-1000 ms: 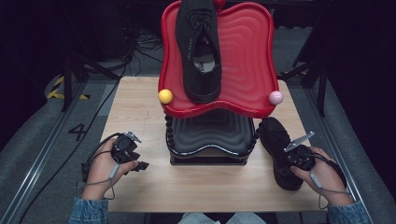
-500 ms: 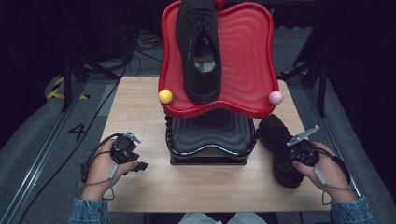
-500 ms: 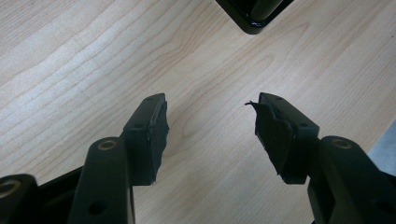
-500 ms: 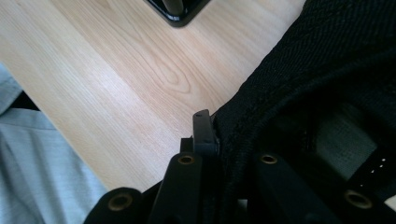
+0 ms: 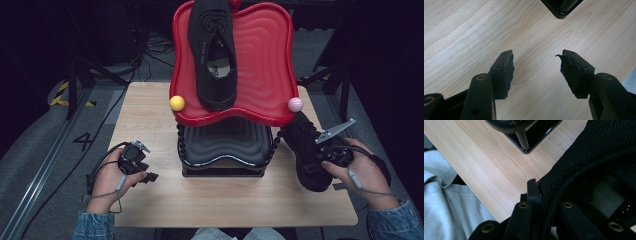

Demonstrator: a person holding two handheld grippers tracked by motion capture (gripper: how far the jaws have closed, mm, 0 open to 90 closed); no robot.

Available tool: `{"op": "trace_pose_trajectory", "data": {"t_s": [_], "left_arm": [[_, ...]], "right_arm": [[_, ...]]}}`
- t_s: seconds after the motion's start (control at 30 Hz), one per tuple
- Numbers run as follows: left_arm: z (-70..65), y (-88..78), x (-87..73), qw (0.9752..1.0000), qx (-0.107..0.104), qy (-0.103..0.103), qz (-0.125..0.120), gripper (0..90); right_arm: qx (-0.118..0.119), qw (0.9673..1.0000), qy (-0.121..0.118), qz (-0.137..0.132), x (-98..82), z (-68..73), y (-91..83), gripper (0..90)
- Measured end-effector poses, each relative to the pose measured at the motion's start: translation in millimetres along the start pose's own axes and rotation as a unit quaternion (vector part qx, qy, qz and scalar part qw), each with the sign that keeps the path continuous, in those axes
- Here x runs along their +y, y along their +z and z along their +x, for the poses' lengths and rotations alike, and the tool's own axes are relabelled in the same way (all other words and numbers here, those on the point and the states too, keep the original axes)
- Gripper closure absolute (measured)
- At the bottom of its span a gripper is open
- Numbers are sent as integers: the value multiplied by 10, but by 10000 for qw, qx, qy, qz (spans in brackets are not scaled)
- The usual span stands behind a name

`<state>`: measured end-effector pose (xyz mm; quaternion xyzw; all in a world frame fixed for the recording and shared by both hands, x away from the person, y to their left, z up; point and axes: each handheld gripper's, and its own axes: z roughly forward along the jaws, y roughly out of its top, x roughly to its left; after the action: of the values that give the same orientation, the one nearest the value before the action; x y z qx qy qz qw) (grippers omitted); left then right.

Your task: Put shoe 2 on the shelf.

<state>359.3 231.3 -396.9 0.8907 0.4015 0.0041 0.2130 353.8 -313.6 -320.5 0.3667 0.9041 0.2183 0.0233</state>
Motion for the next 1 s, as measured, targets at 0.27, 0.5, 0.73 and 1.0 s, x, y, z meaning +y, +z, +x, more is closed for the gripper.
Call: {"op": "trace_pose_trajectory", "data": {"t_s": [0.27, 0.5, 0.73, 1.0], "left_arm": [[-2, -1, -2, 10000, -3, -17, -7, 445], [1, 4, -3, 10000, -23, -14, -7, 445], [5, 8, -3, 10000, -23, 1, -5, 445], [7, 2, -10, 10000, -54, -41, -3, 446]], "right_arm": [[14, 10000, -5, -62, 107, 51, -293, 857], [-11, 10000, -39, -60, 171, 81, -480, 857], [-80, 9997, -122, -182, 246, 124, -738, 857], [-256, 9992, -170, -250, 335, 171, -966, 857]]}}
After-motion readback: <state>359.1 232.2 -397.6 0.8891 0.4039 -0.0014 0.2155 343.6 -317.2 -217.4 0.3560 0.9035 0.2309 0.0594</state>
